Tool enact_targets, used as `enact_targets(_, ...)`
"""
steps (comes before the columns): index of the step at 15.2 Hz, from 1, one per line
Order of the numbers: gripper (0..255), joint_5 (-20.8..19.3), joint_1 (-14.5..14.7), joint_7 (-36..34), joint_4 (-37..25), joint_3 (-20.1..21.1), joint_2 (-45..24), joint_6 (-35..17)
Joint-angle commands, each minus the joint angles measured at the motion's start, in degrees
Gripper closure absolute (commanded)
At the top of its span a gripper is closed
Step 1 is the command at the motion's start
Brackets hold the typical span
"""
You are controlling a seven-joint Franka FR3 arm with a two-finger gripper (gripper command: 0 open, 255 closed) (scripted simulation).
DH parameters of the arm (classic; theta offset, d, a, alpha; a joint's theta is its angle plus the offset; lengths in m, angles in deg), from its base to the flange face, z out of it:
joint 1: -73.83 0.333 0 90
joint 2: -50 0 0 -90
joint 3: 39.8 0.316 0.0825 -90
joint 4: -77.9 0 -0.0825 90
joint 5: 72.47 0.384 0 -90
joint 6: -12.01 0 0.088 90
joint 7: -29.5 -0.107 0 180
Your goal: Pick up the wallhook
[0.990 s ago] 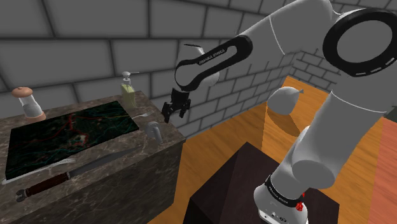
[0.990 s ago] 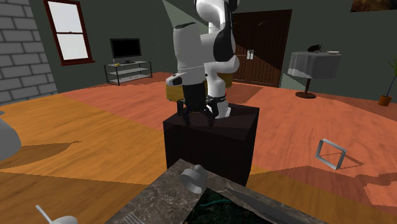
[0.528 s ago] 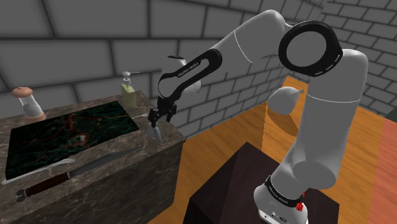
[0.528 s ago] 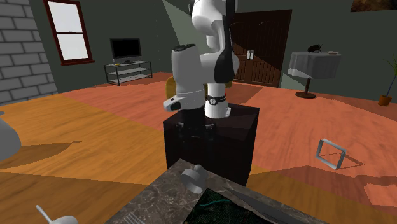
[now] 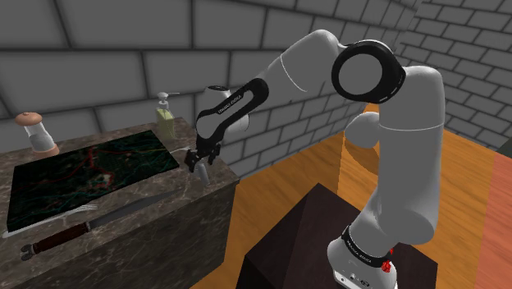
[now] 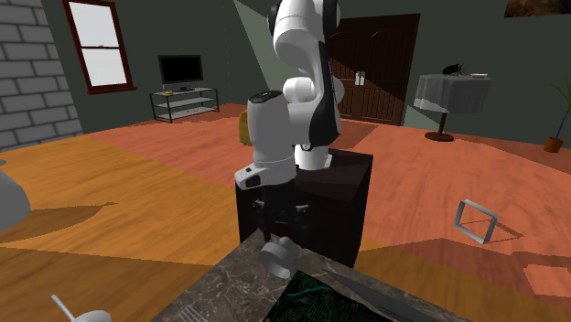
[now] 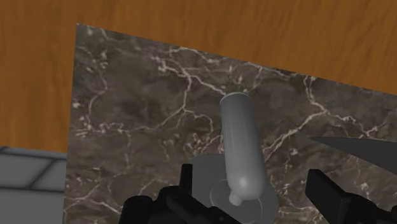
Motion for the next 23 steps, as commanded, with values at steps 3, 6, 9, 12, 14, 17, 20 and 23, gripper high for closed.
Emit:
enact_targets(3,0,0.1,0.0,0.2,-0.1,0.0,-1.5,-1.4)
enact_targets(6,255,0.1,0.0,0.2,0.0,0.0,-1.4,-1.5)
enact_targets(9,255,0.1,0.0,0.2,0.0,0.0,-1.5,-1.5)
enact_targets(12,255,0.1,0.0,0.2,-0.1,0.0,-1.5,-1.4)
enact_targets(14,255,0.0,0.0,0.1,-0.1,0.0,-0.9,-0.8)
enact_targets(17,255,0.0,0.0,-0.1,0.0,0.0,0.9,0.9)
enact_targets(20,255,-0.1,0.0,-0.4,-0.1,0.0,2.6,2.6)
enact_targets(23,255,-0.2,-0.1,-0.7,-0.2,-0.1,4.3,4.4)
